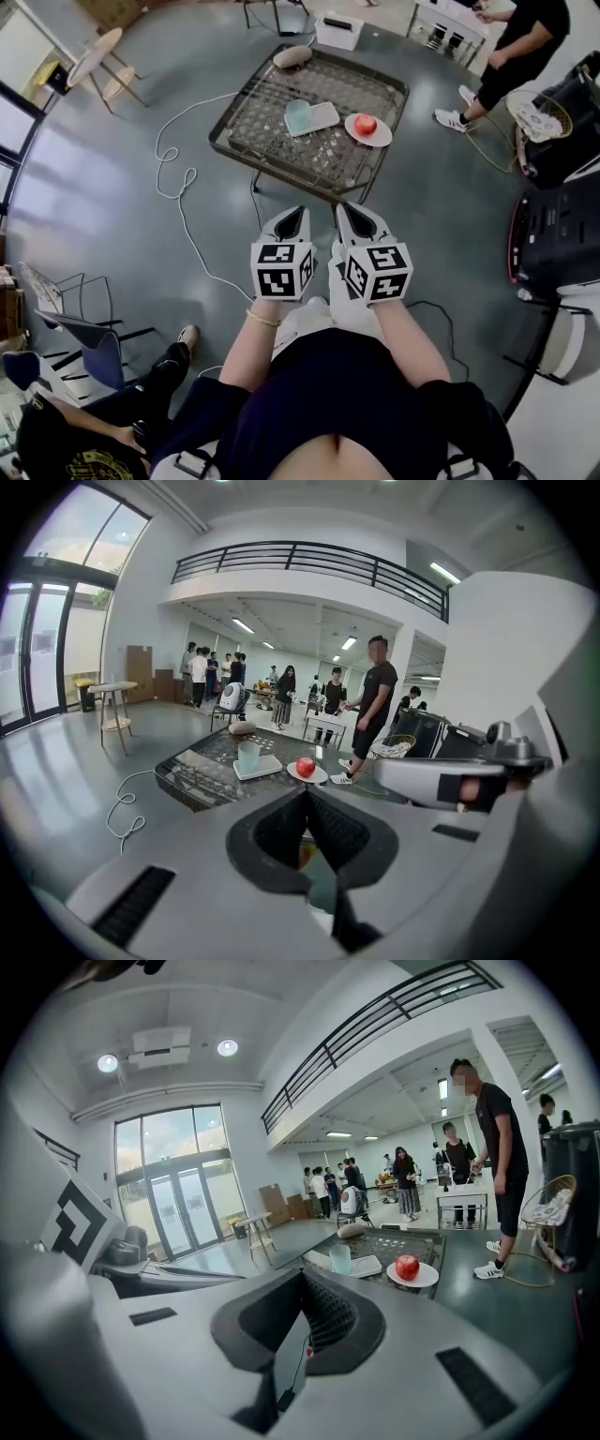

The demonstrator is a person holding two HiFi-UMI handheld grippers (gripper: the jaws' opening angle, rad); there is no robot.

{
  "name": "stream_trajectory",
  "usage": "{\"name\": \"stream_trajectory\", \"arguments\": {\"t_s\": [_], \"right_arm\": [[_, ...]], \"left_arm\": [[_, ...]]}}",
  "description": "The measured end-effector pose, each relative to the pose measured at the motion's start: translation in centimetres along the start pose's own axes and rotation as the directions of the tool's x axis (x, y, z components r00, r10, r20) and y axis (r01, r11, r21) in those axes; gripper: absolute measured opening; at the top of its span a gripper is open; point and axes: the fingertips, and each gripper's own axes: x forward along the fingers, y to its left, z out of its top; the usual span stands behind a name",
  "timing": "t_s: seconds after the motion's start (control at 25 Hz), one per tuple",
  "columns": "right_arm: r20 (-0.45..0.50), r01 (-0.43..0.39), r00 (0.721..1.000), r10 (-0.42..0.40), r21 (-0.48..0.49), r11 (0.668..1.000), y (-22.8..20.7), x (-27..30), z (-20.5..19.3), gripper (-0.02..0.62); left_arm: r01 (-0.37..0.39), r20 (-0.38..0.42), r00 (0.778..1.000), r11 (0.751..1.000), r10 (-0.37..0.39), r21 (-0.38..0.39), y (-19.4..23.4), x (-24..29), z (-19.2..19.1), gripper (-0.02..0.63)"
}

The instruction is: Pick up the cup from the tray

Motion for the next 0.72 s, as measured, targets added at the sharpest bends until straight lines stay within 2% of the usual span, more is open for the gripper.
{"name": "stream_trajectory", "arguments": {"t_s": [0.32,0.72], "right_arm": [[-0.023,-0.047,0.999,0.045,-0.048,0.998,-1.4,4.5,1.3,0.008],[-0.056,-0.071,0.996,0.068,-0.062,0.996,-6.2,11.1,4.2,0.008]], "left_arm": [[-0.036,0.005,0.999,0.999,0.037,-0.027,2.1,3.7,1.3,0.009],[-0.077,-0.011,0.997,0.995,0.077,-0.067,4.8,10.2,4.4,0.009]]}}
